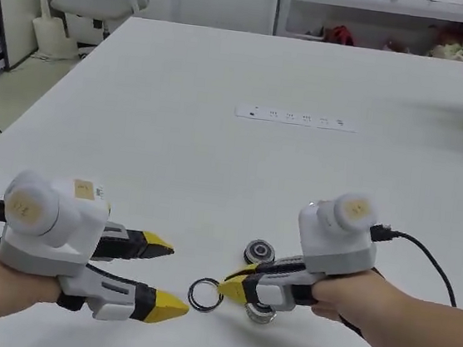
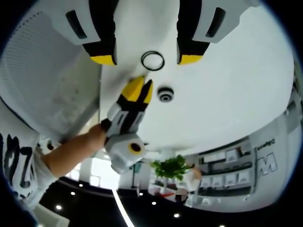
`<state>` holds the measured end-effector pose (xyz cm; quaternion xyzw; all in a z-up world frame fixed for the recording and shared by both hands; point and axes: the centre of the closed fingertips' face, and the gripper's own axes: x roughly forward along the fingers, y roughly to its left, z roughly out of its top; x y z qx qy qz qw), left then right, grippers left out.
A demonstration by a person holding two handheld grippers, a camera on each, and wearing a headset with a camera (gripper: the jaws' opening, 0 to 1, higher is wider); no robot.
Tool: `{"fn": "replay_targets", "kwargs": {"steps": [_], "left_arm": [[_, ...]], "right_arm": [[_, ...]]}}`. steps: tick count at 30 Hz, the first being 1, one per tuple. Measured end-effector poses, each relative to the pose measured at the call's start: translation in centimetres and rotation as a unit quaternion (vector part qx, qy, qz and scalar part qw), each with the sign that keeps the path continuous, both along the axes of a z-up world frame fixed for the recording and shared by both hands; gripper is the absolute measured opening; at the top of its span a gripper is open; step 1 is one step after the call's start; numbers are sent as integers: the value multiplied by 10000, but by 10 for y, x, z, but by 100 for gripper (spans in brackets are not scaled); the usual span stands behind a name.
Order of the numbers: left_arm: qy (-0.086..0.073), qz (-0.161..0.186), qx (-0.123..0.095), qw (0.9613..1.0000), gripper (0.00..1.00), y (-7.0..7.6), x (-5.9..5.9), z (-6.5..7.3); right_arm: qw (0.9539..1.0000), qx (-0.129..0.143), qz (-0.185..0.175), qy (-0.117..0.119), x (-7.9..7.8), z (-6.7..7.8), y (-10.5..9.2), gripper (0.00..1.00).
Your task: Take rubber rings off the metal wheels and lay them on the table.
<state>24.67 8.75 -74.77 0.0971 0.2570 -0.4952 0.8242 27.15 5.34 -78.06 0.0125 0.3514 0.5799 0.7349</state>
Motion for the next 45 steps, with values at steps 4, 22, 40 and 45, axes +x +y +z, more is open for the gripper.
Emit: {"fn": "replay_targets", "kwargs": {"steps": [4, 22, 40, 45], "left_arm": [[-32, -86, 17, 10000, 52, -5, 2, 2], [-202, -208, 48, 9996, 51, -19, 30, 10], [-210, -168, 84, 9996, 50, -25, 58, 4], [-164, -193, 107, 9996, 49, -27, 60, -1]], "right_arm": [[10000, 43, -11, -71, 3, 6, -4, 13], [9985, 52, -333, -427, 30, 21, -35, 20], [9955, -255, -507, -761, 54, 10, -62, 26], [9945, -381, -499, -839, 59, 2, -65, 26]]}}
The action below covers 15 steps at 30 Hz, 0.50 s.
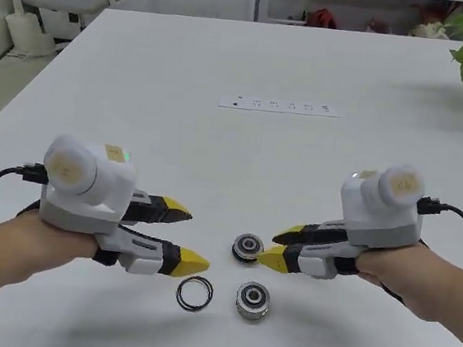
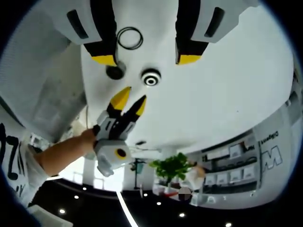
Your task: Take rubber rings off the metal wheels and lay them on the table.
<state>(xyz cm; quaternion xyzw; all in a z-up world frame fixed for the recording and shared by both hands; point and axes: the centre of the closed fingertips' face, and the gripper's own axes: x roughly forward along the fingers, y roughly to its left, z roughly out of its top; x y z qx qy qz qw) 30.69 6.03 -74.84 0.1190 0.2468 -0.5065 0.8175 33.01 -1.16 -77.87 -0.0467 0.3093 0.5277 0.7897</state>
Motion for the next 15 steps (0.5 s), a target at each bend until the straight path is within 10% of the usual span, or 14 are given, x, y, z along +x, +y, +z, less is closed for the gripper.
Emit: {"fn": "replay_targets", "kwargs": {"steps": [15], "left_arm": [[147, -6, -21, 9999, 46, -7, 11, -14]], "right_arm": [[9996, -234, 120, -82, 4, -18, 1, 26]]}}
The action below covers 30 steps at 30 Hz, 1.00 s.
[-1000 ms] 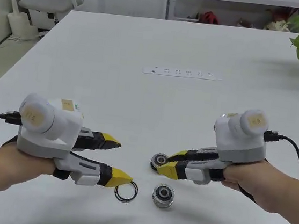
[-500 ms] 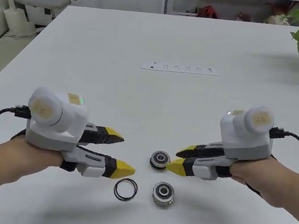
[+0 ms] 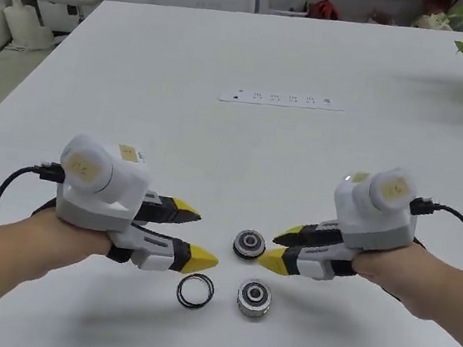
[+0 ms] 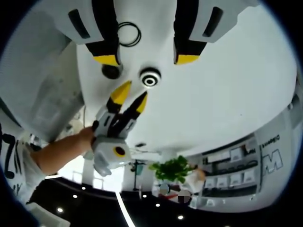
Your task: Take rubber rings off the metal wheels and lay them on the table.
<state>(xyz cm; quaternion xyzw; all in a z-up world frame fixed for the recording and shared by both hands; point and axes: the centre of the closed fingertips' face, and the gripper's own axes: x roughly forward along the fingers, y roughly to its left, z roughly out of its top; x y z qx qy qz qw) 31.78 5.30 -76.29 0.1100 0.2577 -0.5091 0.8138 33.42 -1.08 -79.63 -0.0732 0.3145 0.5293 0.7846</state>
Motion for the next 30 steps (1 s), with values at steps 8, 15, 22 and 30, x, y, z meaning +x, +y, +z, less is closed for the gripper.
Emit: {"fn": "replay_targets", "kwargs": {"steps": [8, 15, 22, 30], "left_arm": [[57, -63, 5, 10000, 45, -10, 2, -5], [136, -58, -29, 9999, 42, -16, 5, -10], [205, -32, -57, 9998, 39, -22, 11, -13], [258, 27, -130, 9996, 35, -27, 15, -14]], "right_arm": [[10000, -26, 42, -24, 2, -6, 3, 25], [10000, -28, 51, -80, 4, -8, 6, 24], [9999, -21, 66, -130, 6, -12, 7, 22], [9999, 36, 41, -140, 5, -13, 7, 21]]}}
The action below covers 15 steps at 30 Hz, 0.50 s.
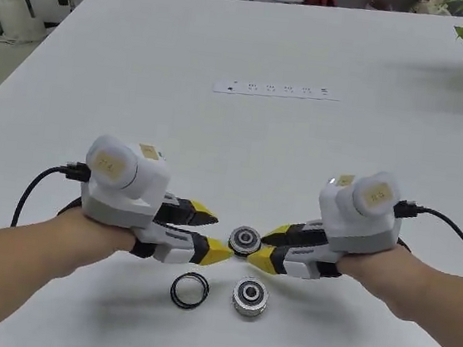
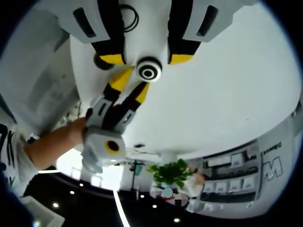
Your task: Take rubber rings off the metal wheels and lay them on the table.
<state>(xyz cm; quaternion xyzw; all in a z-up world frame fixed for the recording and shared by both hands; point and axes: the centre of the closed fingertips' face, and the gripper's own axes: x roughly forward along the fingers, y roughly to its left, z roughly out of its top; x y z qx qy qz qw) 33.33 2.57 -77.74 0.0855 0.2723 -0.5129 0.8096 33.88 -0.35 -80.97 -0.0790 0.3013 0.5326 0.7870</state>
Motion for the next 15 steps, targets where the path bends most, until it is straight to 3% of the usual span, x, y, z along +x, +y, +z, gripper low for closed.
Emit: {"fn": "replay_targets", "kwargs": {"steps": [15], "left_arm": [[45, -73, -41, 10000, 29, -17, 4, -6]], "right_arm": [[9999, 110, -55, 22, -1, 0, 0, 21]]}}
